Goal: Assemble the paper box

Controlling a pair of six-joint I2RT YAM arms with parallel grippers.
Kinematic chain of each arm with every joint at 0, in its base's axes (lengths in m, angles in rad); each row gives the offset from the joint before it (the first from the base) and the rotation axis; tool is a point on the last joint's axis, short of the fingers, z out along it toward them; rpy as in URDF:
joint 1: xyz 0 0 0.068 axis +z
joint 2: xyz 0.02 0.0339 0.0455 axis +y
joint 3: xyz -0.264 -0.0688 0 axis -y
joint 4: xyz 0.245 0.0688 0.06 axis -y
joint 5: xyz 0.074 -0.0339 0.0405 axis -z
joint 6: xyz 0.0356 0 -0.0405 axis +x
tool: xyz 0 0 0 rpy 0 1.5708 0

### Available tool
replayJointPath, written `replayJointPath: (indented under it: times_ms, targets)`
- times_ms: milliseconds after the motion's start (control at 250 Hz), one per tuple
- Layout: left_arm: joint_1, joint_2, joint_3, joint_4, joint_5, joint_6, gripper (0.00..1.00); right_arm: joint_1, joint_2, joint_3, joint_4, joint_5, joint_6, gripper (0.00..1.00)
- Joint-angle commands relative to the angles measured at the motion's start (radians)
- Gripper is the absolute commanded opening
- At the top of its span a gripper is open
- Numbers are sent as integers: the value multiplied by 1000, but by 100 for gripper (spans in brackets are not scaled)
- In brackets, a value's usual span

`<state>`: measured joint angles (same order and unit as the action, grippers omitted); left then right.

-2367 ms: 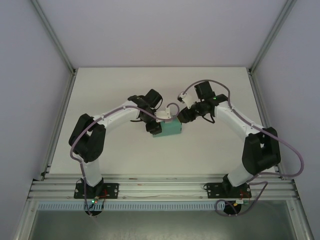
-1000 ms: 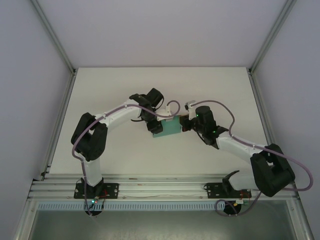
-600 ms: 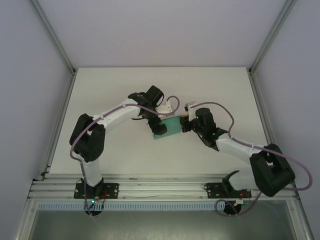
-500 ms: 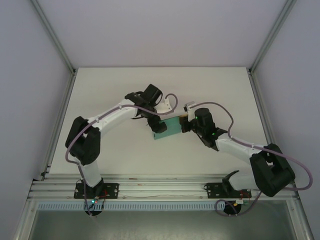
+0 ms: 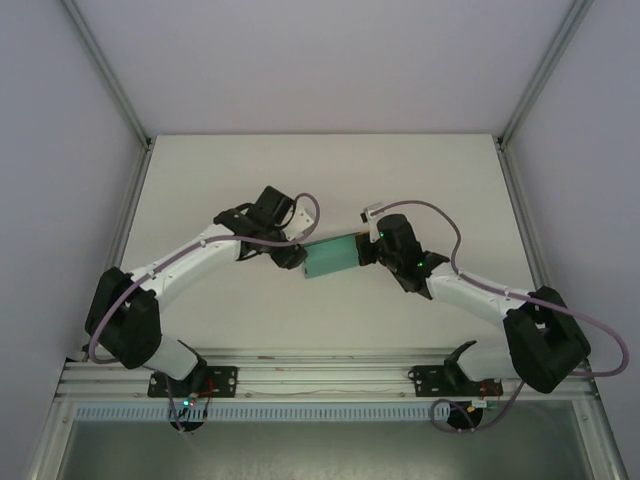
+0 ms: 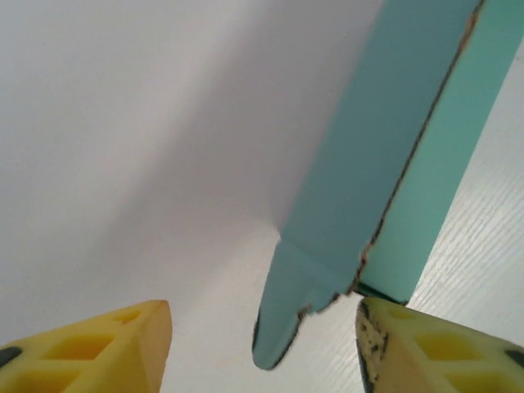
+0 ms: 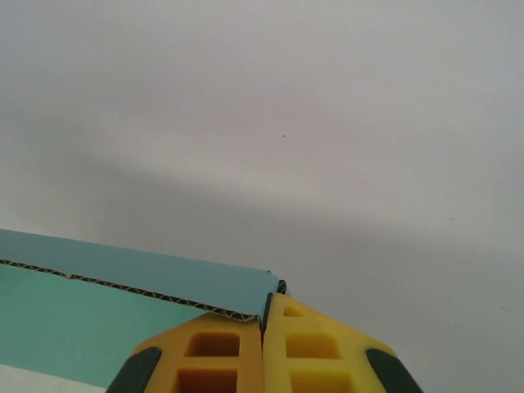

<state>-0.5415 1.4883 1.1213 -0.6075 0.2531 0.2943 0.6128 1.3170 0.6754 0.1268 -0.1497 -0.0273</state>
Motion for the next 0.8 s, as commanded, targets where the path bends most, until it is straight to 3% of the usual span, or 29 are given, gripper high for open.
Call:
replayJointPath:
  times_ms: [0,108,244,368,528,795]
  targets:
    - [1,-28,-5,49,0,-40,47,9,16,7,-157,38,24,0]
    - [0,-8,12,50,0,-52,31,17,18,13,-165,42,31,0]
    - [0,23,34,51,24,-59,22,43,35,33,-192,90,24,0]
    - [0,30,46,58,27,-91,5,60,50,58,-228,134,41,0]
    - [-5,21,51,75,51,-207,0,107,59,102,-308,261,110,0]
    - [-17,59,89,45,60,-570,0,184,110,173,-423,416,338,0]
